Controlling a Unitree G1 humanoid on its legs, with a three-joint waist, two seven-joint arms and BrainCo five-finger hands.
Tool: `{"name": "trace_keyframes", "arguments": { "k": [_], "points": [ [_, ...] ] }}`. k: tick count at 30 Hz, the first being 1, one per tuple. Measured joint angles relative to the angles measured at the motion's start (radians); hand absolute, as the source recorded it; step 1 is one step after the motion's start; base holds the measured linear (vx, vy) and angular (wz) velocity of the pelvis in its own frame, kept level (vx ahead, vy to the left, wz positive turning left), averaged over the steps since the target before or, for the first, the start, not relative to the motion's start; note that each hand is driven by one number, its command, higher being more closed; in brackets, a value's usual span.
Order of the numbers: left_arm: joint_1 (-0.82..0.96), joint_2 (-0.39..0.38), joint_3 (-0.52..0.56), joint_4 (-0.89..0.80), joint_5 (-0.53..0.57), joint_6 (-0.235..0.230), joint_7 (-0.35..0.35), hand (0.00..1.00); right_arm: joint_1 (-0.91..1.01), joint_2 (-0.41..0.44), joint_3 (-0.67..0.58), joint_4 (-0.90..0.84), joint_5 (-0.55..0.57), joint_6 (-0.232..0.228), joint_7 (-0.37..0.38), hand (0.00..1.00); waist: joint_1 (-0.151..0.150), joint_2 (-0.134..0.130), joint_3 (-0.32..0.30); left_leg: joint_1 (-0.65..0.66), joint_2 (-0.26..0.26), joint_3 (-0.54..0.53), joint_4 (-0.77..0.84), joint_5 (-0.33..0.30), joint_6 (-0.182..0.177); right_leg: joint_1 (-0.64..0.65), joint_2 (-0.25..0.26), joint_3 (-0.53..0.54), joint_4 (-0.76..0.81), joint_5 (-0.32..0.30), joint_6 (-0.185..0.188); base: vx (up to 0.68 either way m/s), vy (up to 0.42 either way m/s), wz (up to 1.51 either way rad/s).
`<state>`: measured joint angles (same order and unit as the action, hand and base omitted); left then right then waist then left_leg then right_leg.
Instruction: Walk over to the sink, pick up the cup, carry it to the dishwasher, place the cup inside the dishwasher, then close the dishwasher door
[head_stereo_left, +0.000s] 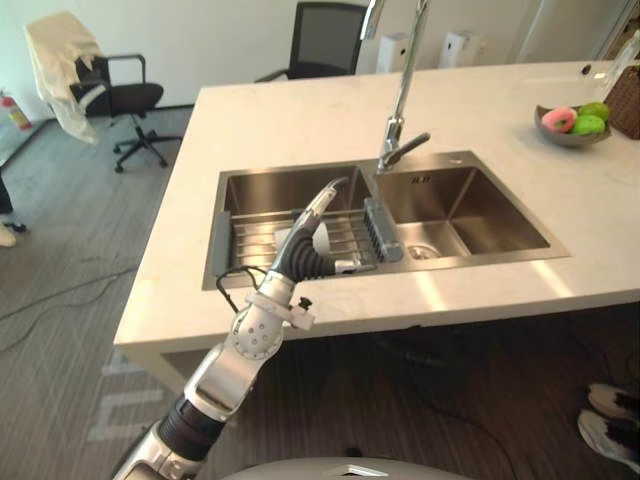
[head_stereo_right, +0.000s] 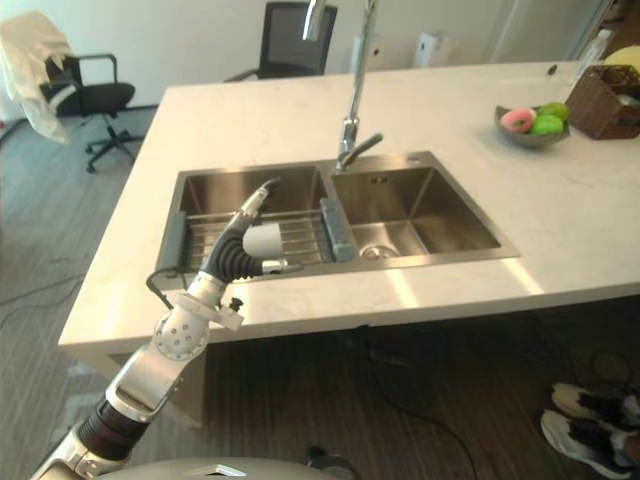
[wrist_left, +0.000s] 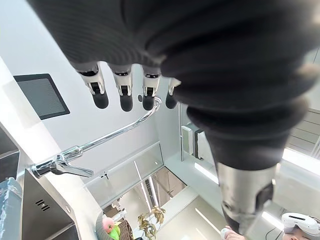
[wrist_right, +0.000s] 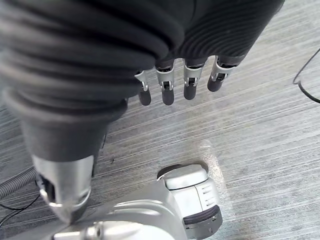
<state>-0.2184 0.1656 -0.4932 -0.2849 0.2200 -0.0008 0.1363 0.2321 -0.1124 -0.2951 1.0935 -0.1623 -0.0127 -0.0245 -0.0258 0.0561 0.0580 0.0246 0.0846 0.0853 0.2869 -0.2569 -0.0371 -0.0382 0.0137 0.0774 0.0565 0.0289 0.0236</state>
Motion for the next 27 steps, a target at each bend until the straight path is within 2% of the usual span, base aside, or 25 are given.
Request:
{"name": "trace_keyframes", "arguments": {
  "k": [4,6,7,8,10,11,13,15,16,18,20,21,22,23,27],
  "points": [
    [-0.011,0.0,-0.014,0.022,-0.005,-0.001,-0.011,0.0,0.039,0.022,0.013,-0.052,0.048,0.027,-0.008,0.0,-0.003,-0.025,-0.007,0.031,-0.01,0.029,-0.03,0.002,0.004,0.015,-0.015,0.019,-0.001,-0.003,0.009,0.0,0.103,-0.18],
    [-0.027,-0.001,-0.025,0.046,-0.023,-0.001,-0.018,0.0,0.061,0.026,0.019,-0.076,0.056,0.036,-0.008,0.0,-0.015,-0.035,-0.014,0.045,-0.011,0.03,-0.044,0.004,0.007,0.007,-0.018,0.013,0.007,-0.013,0.009,0.0,0.0,-0.03],
    [-0.031,-0.004,-0.023,0.065,-0.024,-0.005,-0.018,0.0,0.072,0.027,0.016,-0.099,0.059,0.037,-0.008,0.0,-0.016,-0.039,-0.016,0.053,-0.006,0.054,-0.053,0.006,0.009,-0.014,-0.038,-0.052,0.033,-0.057,0.004,-0.01,0.001,-0.44],
    [-0.031,-0.006,-0.012,0.087,-0.031,-0.003,-0.016,0.0,0.085,0.03,-0.002,-0.118,0.074,0.036,-0.01,0.0,-0.004,-0.041,-0.015,0.077,-0.003,0.093,-0.074,0.008,0.006,-0.037,-0.092,-0.194,0.096,-0.087,0.004,-0.02,-0.001,-0.66],
    [-0.03,-0.005,0.027,0.116,-0.041,0.019,-0.011,0.0,0.092,0.033,-0.029,-0.124,0.087,0.037,-0.006,0.0,0.01,-0.046,-0.013,0.122,0.006,0.163,-0.103,0.004,-0.004,-0.051,-0.156,-0.334,0.17,-0.09,0.003,-0.02,-0.034,-1.04],
    [-0.032,-0.004,0.063,0.122,-0.041,0.042,-0.008,0.0,0.094,0.036,-0.035,-0.126,0.087,0.03,0.001,0.0,0.0,-0.046,-0.014,0.134,0.016,0.19,-0.105,0.001,-0.012,-0.062,-0.169,-0.372,0.196,-0.101,-0.002,0.01,-0.07,-0.88],
    [-0.043,0.0,0.114,0.146,-0.042,0.06,0.01,0.0,0.097,0.041,-0.051,-0.127,0.074,0.001,0.016,0.0,-0.021,-0.048,-0.017,0.138,0.027,0.215,-0.101,0.002,-0.027,-0.082,-0.16,-0.391,0.202,-0.103,-0.01,0.08,-0.078,-0.44],
    [-0.044,0.004,0.176,0.164,-0.046,0.077,0.034,0.0,0.093,0.039,-0.066,-0.128,0.036,-0.029,0.025,0.0,-0.022,-0.042,-0.02,0.14,0.041,0.247,-0.122,0.009,-0.04,-0.088,-0.12,-0.376,0.155,-0.079,-0.023,0.07,-0.088,-0.53],
    [-0.046,0.009,0.227,0.182,-0.057,0.08,0.047,0.0,0.073,0.031,-0.067,-0.128,0.026,-0.038,0.033,0.0,-0.017,-0.028,-0.027,0.155,0.058,0.268,-0.146,0.019,-0.049,-0.076,-0.099,-0.374,0.108,-0.068,-0.022,0.06,-0.069,-0.6],
    [-0.05,0.049,0.293,0.258,-0.074,0.082,0.08,0.0,0.062,0.018,-0.067,-0.124,-0.001,-0.049,0.043,0.0,-0.013,-0.027,-0.03,0.173,0.073,0.278,-0.159,0.024,-0.057,-0.015,-0.064,-0.391,-0.023,0.002,-0.02,0.06,-0.049,-0.5],
    [-0.053,0.067,0.322,0.29,-0.083,0.083,0.083,0.0,0.045,0.017,-0.065,-0.124,0.0,-0.051,0.044,0.0,-0.014,-0.03,-0.03,0.17,0.074,0.272,-0.159,0.025,-0.059,0.008,-0.049,-0.389,-0.091,0.039,-0.021,0.04,-0.029,-0.21],
    [-0.056,0.074,0.355,0.331,-0.092,0.087,0.092,0.0,0.023,0.017,-0.061,-0.124,0.014,-0.059,0.05,0.0,-0.013,-0.03,-0.027,0.169,0.07,0.273,-0.165,0.025,-0.059,0.027,-0.042,-0.385,-0.145,0.084,-0.016,0.04,0.008,-0.14],
    [-0.056,0.075,0.369,0.358,-0.101,0.088,0.101,0.0,0.014,0.019,-0.06,-0.124,0.021,-0.061,0.053,0.0,-0.014,-0.027,-0.025,0.169,0.067,0.27,-0.167,0.025,-0.059,0.028,-0.042,-0.385,-0.146,0.088,-0.013,0.03,0.016,-0.11],
    [-0.059,0.13,0.455,0.466,-0.121,0.091,0.161,0.0,-0.014,-0.013,0.0,-0.125,0.02,-0.122,0.067,0.0,-0.04,-0.019,0.025,0.171,-0.002,0.215,-0.168,-0.002,-0.013,0.025,-0.1,-0.367,-0.147,0.135,0.034,0.0,0.0,0.0],
    [-0.059,0.128,0.454,0.466,-0.121,0.091,0.161,0.0,-0.014,-0.013,0.001,-0.125,0.02,-0.122,0.067,0.0,-0.037,-0.017,0.028,0.168,-0.002,0.212,-0.169,-0.002,-0.013,0.025,-0.1,-0.369,-0.147,0.134,0.033,-0.02,-0.006,0.0]
  ]
}}
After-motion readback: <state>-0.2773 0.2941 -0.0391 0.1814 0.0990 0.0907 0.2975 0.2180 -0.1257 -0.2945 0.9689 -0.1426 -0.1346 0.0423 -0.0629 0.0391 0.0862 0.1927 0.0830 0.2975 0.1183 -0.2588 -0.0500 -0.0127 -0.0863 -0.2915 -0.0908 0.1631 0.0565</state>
